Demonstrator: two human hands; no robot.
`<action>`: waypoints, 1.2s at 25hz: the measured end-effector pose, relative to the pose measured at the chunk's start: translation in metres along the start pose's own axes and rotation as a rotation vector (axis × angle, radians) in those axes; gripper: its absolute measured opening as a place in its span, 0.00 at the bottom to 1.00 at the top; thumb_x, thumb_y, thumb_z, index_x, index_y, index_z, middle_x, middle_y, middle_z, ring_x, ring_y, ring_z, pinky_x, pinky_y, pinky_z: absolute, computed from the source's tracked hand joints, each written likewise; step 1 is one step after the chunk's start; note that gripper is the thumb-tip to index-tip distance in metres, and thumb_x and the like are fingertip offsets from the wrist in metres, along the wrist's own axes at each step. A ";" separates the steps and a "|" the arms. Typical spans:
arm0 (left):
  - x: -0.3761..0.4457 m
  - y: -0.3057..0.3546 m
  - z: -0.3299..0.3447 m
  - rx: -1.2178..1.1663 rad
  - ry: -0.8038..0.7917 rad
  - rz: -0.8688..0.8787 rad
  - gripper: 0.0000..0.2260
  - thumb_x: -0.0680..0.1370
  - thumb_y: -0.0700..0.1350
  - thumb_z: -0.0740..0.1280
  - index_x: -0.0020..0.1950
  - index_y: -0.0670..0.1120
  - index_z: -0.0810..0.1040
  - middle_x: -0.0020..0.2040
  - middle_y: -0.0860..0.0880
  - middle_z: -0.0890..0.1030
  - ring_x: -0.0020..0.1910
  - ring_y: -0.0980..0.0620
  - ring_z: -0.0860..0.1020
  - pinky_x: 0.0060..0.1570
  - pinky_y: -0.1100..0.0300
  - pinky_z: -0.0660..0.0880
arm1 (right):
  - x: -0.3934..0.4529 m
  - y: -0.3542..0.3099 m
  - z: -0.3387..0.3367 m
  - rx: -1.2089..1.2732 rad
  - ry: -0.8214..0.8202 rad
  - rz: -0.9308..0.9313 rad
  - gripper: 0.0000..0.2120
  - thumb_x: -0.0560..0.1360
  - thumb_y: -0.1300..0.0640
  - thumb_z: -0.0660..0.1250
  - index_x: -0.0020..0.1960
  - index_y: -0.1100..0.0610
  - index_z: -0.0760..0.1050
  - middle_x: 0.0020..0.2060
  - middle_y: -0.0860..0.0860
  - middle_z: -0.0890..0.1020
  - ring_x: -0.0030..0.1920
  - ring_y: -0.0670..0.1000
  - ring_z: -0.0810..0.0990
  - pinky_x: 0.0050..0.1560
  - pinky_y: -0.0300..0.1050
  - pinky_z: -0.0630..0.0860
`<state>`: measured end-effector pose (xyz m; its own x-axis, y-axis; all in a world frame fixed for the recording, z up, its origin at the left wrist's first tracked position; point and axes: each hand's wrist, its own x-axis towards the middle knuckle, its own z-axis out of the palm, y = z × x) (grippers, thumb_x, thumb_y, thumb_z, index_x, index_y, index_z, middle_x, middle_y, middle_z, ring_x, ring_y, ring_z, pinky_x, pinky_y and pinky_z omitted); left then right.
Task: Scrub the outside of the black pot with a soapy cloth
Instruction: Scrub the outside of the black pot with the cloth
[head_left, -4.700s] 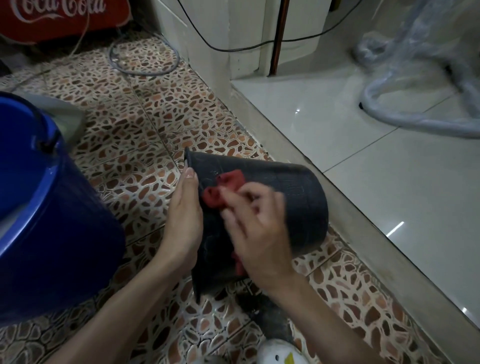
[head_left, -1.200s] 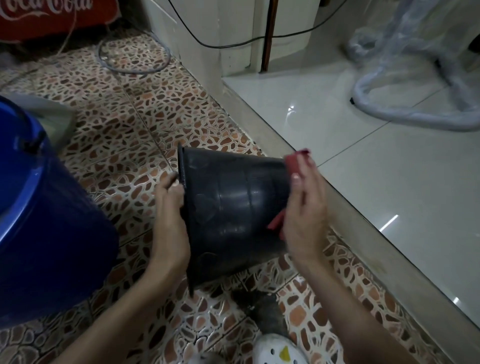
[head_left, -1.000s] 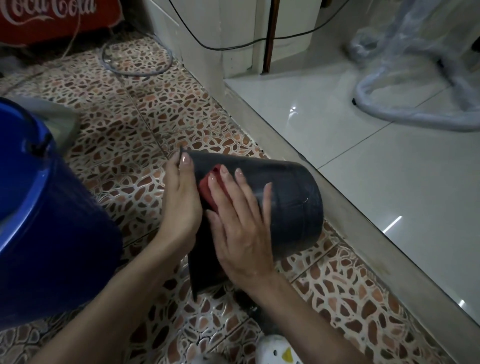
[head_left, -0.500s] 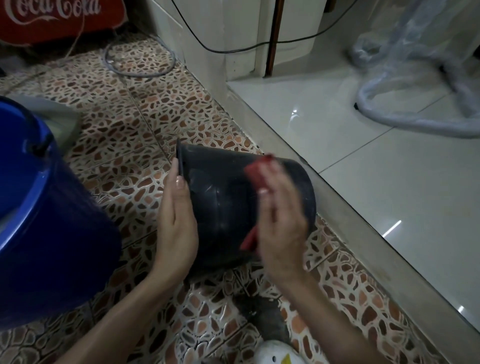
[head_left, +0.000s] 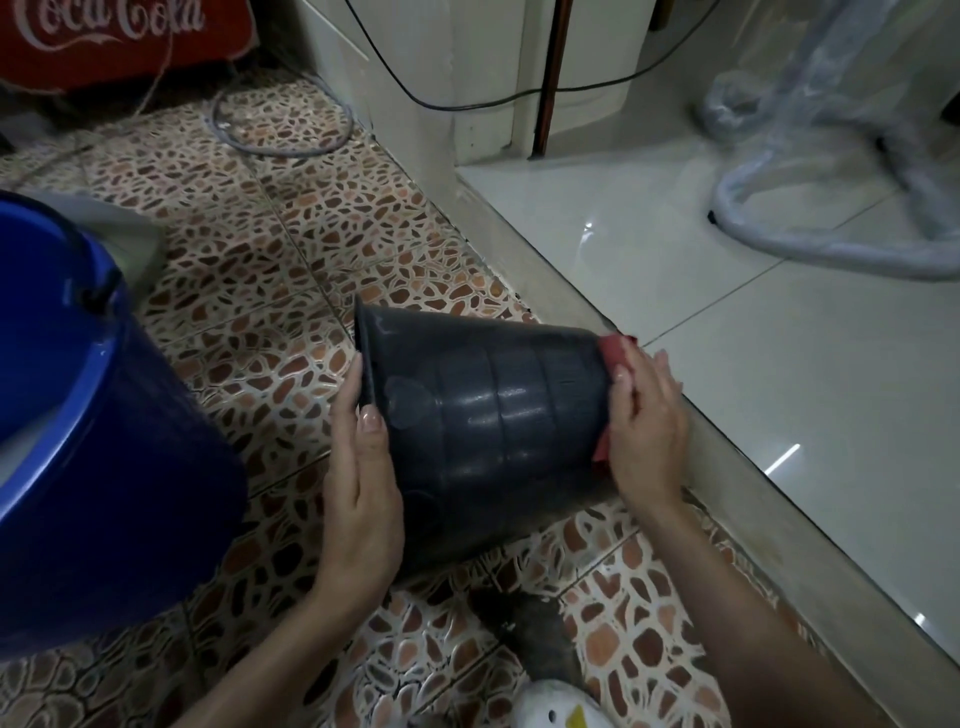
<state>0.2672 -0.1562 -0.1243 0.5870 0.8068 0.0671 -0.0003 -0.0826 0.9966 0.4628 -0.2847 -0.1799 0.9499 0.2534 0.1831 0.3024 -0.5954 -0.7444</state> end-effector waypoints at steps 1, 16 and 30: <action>0.004 0.006 -0.001 -0.038 0.004 -0.041 0.19 0.85 0.53 0.52 0.77 0.59 0.62 0.74 0.60 0.68 0.72 0.62 0.68 0.67 0.61 0.71 | 0.003 0.001 -0.006 0.074 0.045 0.080 0.19 0.84 0.51 0.52 0.71 0.50 0.70 0.70 0.51 0.72 0.72 0.54 0.68 0.73 0.49 0.61; 0.033 0.033 0.021 0.004 0.044 -0.231 0.18 0.86 0.52 0.50 0.76 0.53 0.64 0.60 0.70 0.71 0.49 0.82 0.68 0.45 0.84 0.62 | -0.004 -0.013 -0.001 -0.002 -0.084 -0.113 0.19 0.84 0.48 0.53 0.73 0.48 0.67 0.73 0.45 0.68 0.74 0.44 0.59 0.76 0.50 0.52; -0.002 0.003 0.000 0.063 0.007 -0.042 0.15 0.86 0.46 0.48 0.64 0.60 0.70 0.55 0.74 0.78 0.57 0.75 0.75 0.55 0.74 0.74 | -0.051 -0.057 0.034 -0.070 -0.063 -0.432 0.20 0.84 0.47 0.50 0.74 0.49 0.66 0.74 0.46 0.67 0.77 0.50 0.59 0.77 0.62 0.44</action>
<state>0.2661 -0.1578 -0.1219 0.5795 0.8146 0.0262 0.0752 -0.0854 0.9935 0.3944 -0.2377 -0.1691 0.7290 0.5351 0.4269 0.6775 -0.4745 -0.5621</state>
